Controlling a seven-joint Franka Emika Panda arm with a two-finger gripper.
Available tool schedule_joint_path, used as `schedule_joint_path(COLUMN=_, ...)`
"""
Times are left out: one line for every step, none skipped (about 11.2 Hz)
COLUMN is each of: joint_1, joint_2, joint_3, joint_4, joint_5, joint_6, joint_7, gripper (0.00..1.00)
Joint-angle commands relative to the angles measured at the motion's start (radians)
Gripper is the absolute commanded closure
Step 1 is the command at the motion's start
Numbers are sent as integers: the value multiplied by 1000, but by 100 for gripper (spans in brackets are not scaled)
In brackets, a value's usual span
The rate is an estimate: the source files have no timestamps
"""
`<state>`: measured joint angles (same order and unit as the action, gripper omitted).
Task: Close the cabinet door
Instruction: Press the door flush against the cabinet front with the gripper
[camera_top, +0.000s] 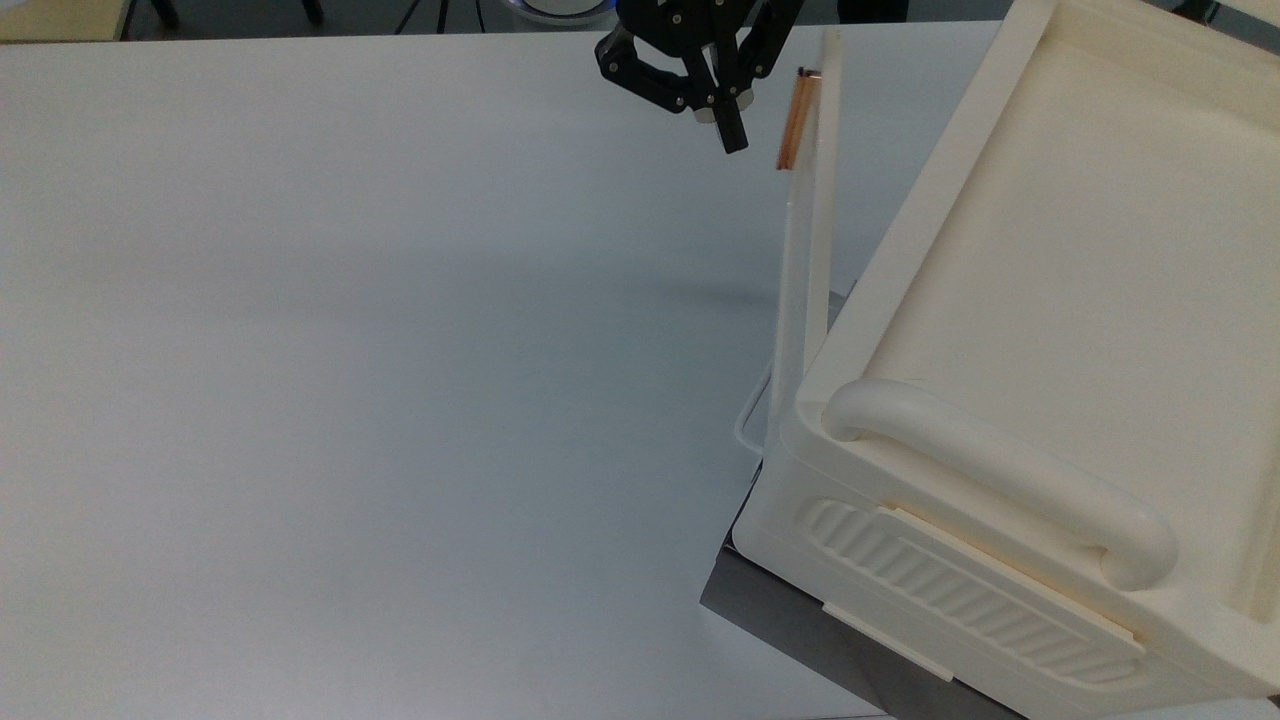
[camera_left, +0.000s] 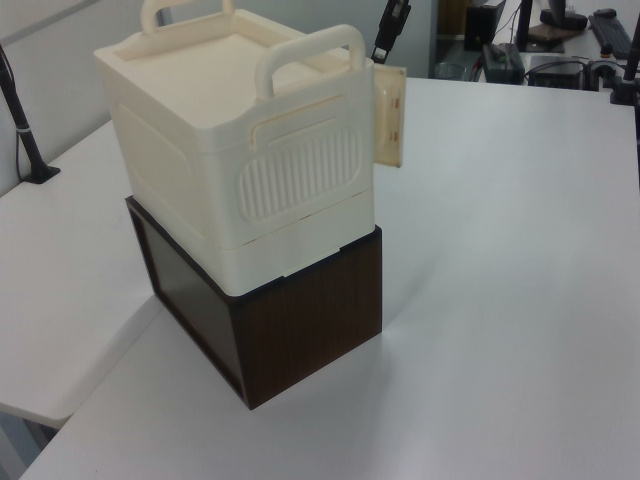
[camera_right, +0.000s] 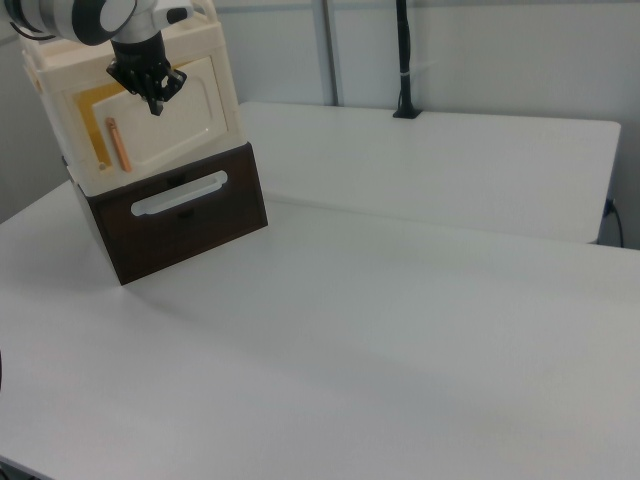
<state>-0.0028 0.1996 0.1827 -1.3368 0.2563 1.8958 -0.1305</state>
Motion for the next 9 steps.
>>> schedule_joint_path(joint_1=-2, joint_2=-5, joint_3=0, joint_4=-13, joint_5=20, joint_6=-11, joint_7=-32, gripper=100)
schedule_joint_path(joint_1=16, joint_2=-2, joint_3=3, joint_4=-19, joint_5=20, joint_6=3, joint_7=-32, gripper=100)
schedule_joint_path(joint_1=32, joint_2=0, joint_3=3, joint_4=-30, joint_5=17, joint_6=17, joint_7=-32, gripper=100)
schedule_joint_path(joint_1=39, joint_2=3, joint_3=3, joint_4=-33, joint_5=15, joint_6=32, joint_7=-29, gripper=100)
schedule_joint_path(joint_1=59, joint_2=12, joint_3=1, joint_4=-36, joint_5=9, joint_6=46, joint_7=-26, gripper=100)
schedule_joint_path(joint_1=75, joint_2=21, joint_3=3, joint_4=-36, joint_5=11, joint_6=80, joint_7=-24, gripper=100)
schedule_joint_path(joint_1=90, joint_2=24, joint_3=3, joint_4=-38, joint_5=12, joint_6=104, joint_7=-30, gripper=100)
schedule_joint_path(joint_1=102, joint_2=40, joint_3=3, joint_4=-38, joint_5=17, joint_6=133, joint_7=-29, gripper=100)
schedule_joint_path(joint_1=119, joint_2=44, joint_3=3, joint_4=-38, joint_5=17, joint_6=160, joint_7=-34, gripper=100)
